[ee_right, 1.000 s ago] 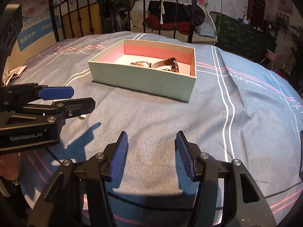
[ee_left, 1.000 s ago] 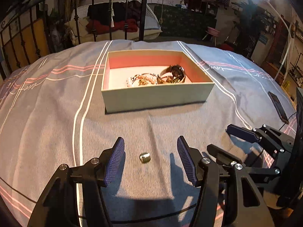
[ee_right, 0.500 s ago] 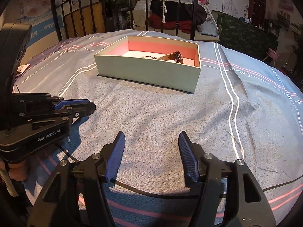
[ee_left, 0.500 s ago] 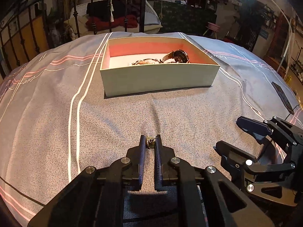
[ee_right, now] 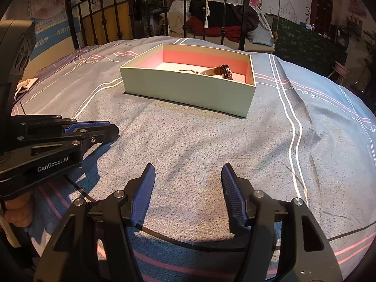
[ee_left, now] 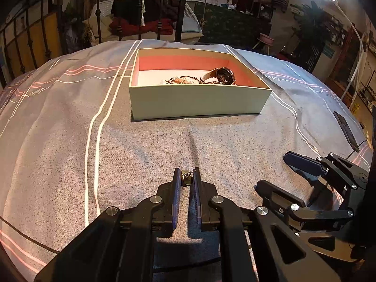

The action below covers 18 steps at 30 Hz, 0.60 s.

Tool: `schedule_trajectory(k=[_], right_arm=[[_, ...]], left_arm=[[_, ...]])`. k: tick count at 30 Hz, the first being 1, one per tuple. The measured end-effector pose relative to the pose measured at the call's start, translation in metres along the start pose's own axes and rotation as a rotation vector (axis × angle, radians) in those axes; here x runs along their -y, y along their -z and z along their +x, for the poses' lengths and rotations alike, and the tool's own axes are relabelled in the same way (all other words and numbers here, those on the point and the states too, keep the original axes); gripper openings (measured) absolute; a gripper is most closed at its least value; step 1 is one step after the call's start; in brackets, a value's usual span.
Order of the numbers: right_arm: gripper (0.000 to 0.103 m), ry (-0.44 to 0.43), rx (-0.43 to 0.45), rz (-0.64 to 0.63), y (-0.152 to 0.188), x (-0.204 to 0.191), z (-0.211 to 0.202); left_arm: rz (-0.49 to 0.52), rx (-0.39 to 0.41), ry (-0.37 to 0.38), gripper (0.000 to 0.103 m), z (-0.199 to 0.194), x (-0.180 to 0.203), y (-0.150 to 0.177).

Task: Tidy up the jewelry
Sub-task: 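Carry the small gold piece into the box and open the left tool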

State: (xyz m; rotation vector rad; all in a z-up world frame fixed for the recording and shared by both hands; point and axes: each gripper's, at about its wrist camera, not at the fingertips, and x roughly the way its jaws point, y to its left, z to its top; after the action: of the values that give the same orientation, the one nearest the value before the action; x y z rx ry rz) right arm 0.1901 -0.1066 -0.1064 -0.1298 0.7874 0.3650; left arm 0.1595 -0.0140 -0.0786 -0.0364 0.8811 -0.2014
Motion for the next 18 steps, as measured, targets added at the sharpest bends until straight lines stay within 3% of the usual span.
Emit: schedule_trajectory(k=[2,7,18], right_arm=[[0.025,-0.019,0.003,0.013,-0.001,0.001,0.0],[0.009,-0.029,0.008,0.034,-0.002,0.004,0.001],[0.006,-0.034,0.056,0.022,-0.025,0.004,-0.002]], left_arm=[[0.0,0.002,0.006,0.01,-0.002,0.001,-0.001],[-0.006,0.003,0.019,0.01,-0.005,0.003,-0.004],[0.001,0.032,0.03,0.01,-0.008,0.01,-0.028]])
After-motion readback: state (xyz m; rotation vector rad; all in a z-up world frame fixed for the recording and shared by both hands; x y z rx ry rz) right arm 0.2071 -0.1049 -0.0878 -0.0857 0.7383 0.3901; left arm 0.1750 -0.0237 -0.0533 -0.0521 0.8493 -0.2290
